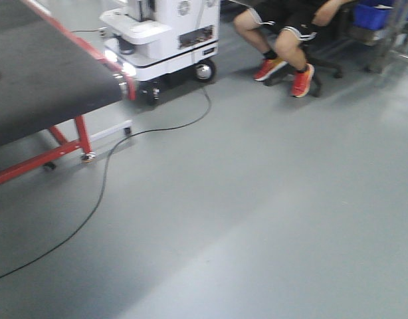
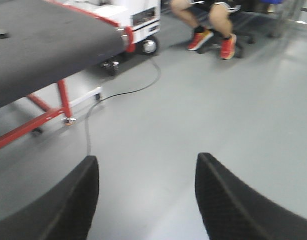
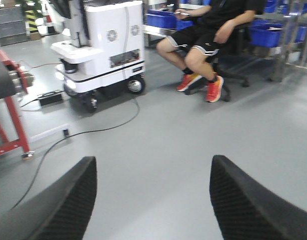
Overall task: Move and align brake pads A on conveyor
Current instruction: 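Back the base away from the conveyor and turn toward the aisle, then drive along the yellow floor line past the green floor sign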
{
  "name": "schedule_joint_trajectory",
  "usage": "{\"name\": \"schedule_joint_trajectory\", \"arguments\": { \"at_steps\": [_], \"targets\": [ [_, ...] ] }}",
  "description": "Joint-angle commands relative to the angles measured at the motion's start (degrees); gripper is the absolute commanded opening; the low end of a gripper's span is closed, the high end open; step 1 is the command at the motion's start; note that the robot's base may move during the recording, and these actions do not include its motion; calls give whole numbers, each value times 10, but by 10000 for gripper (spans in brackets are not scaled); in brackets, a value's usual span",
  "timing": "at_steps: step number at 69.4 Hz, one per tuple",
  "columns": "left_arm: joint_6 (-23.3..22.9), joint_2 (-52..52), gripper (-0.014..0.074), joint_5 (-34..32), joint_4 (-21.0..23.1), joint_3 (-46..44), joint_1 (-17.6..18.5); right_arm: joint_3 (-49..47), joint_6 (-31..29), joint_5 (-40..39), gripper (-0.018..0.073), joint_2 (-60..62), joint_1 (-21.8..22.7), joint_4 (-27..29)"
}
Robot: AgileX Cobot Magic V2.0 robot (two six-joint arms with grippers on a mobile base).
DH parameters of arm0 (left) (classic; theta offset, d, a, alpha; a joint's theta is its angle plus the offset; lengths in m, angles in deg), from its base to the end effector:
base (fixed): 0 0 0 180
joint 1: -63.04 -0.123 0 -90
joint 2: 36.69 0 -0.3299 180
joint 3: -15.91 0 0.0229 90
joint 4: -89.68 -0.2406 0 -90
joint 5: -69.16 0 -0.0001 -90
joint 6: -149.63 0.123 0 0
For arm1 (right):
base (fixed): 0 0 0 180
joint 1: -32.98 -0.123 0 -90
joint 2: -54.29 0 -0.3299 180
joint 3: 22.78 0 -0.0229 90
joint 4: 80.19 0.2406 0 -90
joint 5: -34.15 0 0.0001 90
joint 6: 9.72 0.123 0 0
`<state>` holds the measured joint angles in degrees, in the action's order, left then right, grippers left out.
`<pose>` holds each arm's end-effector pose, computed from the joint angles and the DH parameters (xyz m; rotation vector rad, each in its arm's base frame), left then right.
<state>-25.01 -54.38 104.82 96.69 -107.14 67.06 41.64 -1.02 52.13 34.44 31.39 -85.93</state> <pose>0.0261 -0.0106 0.2668 0.1094 1.9193 -0.1196 0.0471 -0.0025 0.2558 0.0479 1.7825 0.0331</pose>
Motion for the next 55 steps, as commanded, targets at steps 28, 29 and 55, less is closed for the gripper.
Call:
{"name": "schedule_joint_trajectory", "arguments": {
  "at_steps": [28,29,55],
  "targets": [
    [-2,-8,396,-44,7,-15,1,-16,-4,-41,473,-5,1,-3],
    [-2,-8,396,-44,7,-15,1,-16,-4,-41,473,-5,1,-3],
    [-2,-8,396,-44,7,-15,1,-16,-4,-41,473,-5,1,-3]
  ]
}}
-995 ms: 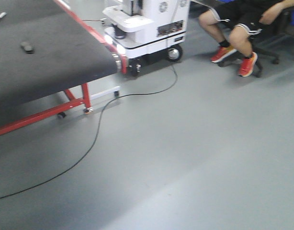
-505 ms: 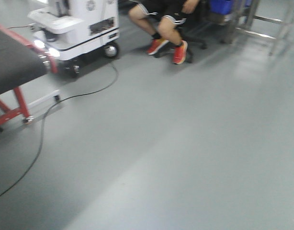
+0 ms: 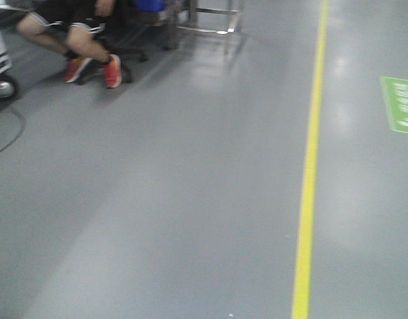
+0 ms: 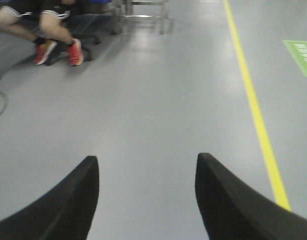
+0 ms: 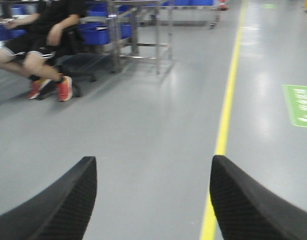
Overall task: Move and align brake pads A on conveyor
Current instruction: 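Drive along the yellow floor line past the green floor sign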
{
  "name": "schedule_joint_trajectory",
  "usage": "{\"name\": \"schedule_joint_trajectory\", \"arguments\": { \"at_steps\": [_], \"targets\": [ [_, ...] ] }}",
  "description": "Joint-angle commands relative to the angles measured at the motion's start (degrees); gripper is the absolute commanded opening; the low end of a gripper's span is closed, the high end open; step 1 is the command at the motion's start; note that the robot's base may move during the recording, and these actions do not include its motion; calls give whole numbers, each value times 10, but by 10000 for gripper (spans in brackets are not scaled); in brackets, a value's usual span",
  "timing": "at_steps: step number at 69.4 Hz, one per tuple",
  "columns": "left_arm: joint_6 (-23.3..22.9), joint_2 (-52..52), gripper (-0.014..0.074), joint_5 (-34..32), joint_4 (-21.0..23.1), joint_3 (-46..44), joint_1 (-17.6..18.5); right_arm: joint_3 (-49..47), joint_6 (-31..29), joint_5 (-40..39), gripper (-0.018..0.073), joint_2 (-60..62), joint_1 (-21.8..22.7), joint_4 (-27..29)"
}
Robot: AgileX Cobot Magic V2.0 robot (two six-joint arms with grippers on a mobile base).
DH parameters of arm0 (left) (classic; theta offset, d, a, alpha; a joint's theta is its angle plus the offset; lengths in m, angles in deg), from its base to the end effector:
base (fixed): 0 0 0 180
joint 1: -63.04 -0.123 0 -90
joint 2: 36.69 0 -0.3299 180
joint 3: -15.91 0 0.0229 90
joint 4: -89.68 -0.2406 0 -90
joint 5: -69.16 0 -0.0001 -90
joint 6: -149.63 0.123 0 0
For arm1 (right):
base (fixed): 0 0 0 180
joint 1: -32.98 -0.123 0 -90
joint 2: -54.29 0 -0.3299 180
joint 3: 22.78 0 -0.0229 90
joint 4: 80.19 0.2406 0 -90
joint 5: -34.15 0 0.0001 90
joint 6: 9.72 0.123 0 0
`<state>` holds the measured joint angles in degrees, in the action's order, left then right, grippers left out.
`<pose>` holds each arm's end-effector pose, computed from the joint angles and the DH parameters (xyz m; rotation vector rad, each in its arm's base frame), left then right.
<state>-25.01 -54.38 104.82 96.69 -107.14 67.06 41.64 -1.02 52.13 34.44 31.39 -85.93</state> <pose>0.0261 -0.0106 0.2668 0.1094 1.9193 -0.1196 0.0471 -0.0025 0.2558 0.0479 1.7825 0.0331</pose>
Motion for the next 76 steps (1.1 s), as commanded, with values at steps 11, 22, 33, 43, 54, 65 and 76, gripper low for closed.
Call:
{"name": "schedule_joint_trajectory", "arguments": {
  "at_steps": [11,22,33,43,54,65,76],
  "targets": [
    [-2,-8,396,-44,7,-15,1,-16,-4,-41,473,-5,1,-3],
    [-2,-8,396,-44,7,-15,1,-16,-4,-41,473,-5,1,-3],
    [-2,-8,396,-44,7,-15,1,-16,-4,-41,473,-5,1,-3],
    [-2,-8,396,-44,7,-15,1,-16,-4,-41,473,-5,1,-3],
    [-2,-8,396,-44,7,-15,1,-16,-4,-41,473,-5,1,-3],
    [-2,-8,396,-44,7,-15,1,-16,-4,-41,473,-5,1,-3],
    [-2,-8,396,-44,7,-15,1,-16,-4,-41,473,-5,1,-3]
  ]
}}
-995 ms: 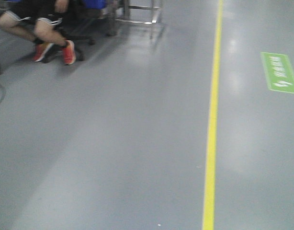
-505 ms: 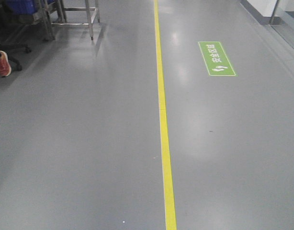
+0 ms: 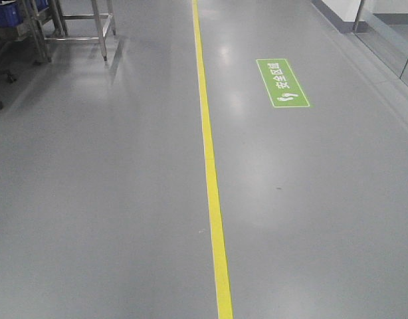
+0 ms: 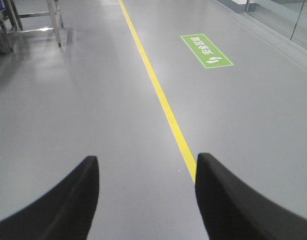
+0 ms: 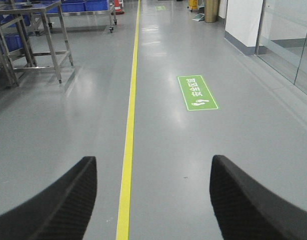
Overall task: Move and align brake pads A on conveyor
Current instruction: 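Drive along the yellow floor line past the green floor sign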
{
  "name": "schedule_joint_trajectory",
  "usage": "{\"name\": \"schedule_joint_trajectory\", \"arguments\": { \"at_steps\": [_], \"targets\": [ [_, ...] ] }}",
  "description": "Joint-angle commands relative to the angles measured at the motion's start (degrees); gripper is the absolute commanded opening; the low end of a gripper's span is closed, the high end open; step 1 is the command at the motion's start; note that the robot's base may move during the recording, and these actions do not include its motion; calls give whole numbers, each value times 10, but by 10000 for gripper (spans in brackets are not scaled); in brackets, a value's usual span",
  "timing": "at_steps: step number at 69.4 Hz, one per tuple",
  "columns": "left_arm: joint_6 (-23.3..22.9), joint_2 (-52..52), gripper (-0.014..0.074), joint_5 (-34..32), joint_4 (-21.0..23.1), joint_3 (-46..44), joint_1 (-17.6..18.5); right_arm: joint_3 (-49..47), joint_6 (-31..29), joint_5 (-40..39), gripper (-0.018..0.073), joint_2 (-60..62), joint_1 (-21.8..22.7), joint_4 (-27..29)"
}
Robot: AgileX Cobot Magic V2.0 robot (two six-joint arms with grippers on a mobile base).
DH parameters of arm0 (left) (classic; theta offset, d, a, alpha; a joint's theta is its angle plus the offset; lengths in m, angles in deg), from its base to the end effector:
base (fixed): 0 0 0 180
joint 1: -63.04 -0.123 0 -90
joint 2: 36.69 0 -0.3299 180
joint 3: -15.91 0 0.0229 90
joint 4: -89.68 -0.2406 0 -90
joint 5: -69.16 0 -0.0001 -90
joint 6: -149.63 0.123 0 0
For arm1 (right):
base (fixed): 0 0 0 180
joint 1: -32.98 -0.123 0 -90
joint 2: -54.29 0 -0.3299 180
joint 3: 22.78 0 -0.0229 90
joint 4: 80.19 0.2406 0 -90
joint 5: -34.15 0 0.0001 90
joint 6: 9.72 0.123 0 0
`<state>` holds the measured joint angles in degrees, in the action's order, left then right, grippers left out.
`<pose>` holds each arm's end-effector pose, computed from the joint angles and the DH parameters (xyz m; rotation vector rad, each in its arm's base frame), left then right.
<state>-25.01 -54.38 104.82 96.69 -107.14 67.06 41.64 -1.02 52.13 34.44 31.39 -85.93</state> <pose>0.0261 -0.0106 0.2668 0.1094 1.9193 -0.1196 0.0471 -0.0025 0.2558 0.0479 1.7825 0.0331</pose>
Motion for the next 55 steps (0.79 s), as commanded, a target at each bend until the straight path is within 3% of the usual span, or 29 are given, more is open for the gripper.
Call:
{"name": "schedule_joint_trajectory", "arguments": {
  "at_steps": [1,55],
  "targets": [
    [-2,-8,396,-44,7,-15,1,-16,-4,-41,473,-5,1,-3],
    [-2,-8,396,-44,7,-15,1,-16,-4,-41,473,-5,1,-3]
  ]
}}
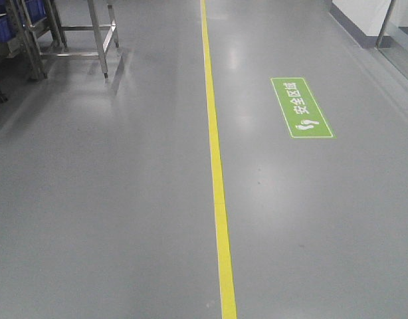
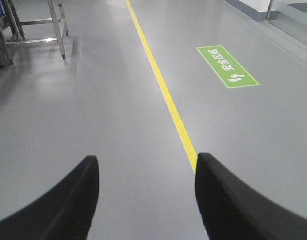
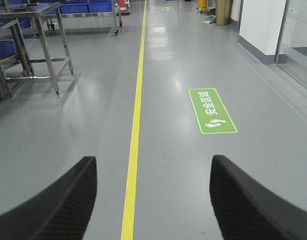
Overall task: Move and align brake pads A on conveyor
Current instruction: 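Drive along the yellow floor line past the green floor sign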
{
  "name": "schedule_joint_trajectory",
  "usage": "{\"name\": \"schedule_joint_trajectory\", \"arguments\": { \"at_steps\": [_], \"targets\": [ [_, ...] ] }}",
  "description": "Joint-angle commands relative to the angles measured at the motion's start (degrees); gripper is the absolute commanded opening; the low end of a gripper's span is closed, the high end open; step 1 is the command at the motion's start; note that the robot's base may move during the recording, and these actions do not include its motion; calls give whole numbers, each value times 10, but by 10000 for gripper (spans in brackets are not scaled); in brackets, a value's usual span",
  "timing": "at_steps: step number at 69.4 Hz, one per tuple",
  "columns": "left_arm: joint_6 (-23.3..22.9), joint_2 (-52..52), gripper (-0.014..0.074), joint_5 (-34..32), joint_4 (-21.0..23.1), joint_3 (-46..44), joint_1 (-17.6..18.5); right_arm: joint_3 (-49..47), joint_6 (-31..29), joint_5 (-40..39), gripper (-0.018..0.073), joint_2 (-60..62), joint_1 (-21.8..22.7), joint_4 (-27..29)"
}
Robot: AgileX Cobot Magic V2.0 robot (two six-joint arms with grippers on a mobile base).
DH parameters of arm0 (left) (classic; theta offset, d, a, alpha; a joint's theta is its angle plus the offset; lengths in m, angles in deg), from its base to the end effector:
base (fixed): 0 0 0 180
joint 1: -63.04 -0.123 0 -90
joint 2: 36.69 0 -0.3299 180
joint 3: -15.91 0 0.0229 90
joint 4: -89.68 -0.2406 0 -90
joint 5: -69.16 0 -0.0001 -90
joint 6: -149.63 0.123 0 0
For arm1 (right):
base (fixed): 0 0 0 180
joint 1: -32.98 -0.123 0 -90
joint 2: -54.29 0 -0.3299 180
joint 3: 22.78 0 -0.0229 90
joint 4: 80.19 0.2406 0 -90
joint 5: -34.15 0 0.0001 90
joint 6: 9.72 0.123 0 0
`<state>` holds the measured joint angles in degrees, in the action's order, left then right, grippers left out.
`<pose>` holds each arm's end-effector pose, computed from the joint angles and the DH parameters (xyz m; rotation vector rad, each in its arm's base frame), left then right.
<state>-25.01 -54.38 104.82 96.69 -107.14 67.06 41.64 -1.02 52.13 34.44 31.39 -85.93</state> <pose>0.0261 -0.0106 0.2668 0.1094 1.9193 -0.1196 0.0471 -0.0025 0.2558 0.0479 1.7825 0.0331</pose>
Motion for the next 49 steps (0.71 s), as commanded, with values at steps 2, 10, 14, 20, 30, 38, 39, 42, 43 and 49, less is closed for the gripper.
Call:
{"name": "schedule_joint_trajectory", "arguments": {
  "at_steps": [2,10,14,20,30,38,39,42,43,49],
  "targets": [
    [-2,-8,396,-44,7,-15,1,-16,-4,-41,473,-5,1,-3],
    [-2,-8,396,-44,7,-15,1,-16,-4,-41,473,-5,1,-3],
    [-2,-8,396,-44,7,-15,1,-16,-4,-41,473,-5,1,-3],
    [-2,-8,396,-44,7,-15,1,-16,-4,-41,473,-5,1,-3],
    [-2,-8,396,-44,7,-15,1,-16,-4,-41,473,-5,1,-3],
    [-2,-8,396,-44,7,-15,1,-16,-4,-41,473,-5,1,-3],
    [-2,-8,396,-44,7,-15,1,-16,-4,-41,473,-5,1,-3],
    [-2,-8,396,-44,7,-15,1,-16,-4,-41,473,-5,1,-3],
    [-2,-8,396,-44,7,-15,1,-16,-4,-41,473,-5,1,-3],
    [-2,-8,396,-44,7,-15,1,-16,-4,-41,473,-5,1,-3]
  ]
}}
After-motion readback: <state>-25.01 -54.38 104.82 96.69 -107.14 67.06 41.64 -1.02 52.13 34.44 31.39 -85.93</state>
